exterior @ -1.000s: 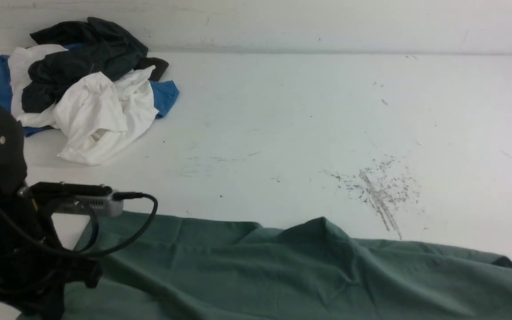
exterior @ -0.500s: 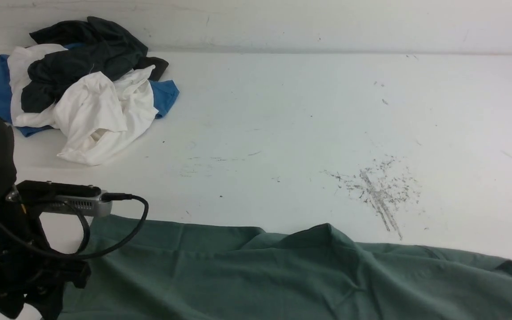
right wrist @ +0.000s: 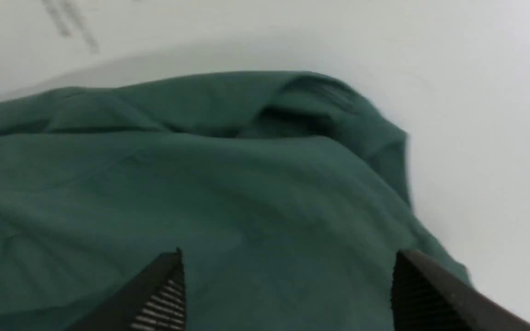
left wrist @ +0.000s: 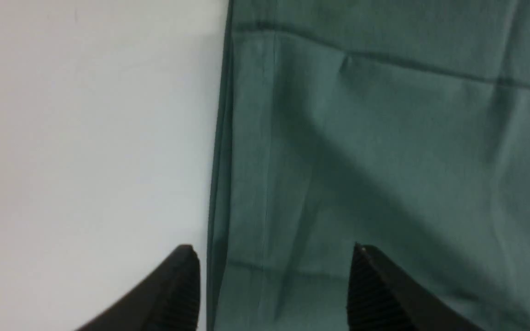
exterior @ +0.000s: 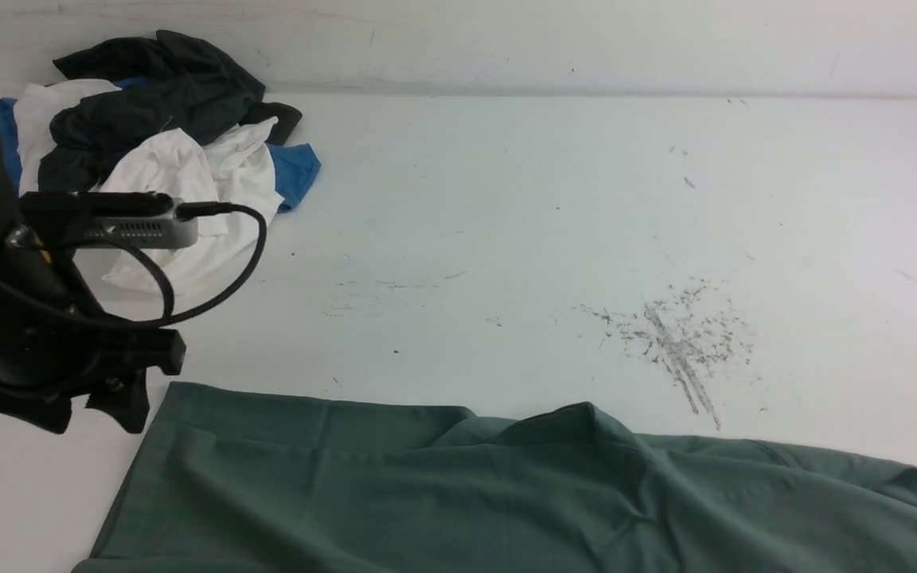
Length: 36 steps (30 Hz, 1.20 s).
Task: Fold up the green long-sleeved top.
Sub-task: Use both arms to drag the lower edge of the fabric forward and fold it over the upper edge
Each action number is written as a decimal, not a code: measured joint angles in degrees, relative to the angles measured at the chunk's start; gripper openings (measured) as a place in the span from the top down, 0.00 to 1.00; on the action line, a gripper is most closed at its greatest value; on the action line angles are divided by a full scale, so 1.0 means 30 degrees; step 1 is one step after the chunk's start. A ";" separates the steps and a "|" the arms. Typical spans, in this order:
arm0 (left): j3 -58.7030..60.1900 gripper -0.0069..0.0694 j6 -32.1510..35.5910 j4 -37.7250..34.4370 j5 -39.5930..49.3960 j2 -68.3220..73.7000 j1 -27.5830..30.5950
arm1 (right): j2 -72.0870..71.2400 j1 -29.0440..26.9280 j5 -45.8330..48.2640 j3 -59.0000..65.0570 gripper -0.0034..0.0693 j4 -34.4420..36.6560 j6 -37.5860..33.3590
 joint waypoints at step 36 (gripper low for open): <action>-0.0037 0.39 -0.0076 0.1135 -0.5293 0.6507 0.0000 | 0.0017 0.4474 -0.2433 -0.0016 0.19 0.0222 -0.0610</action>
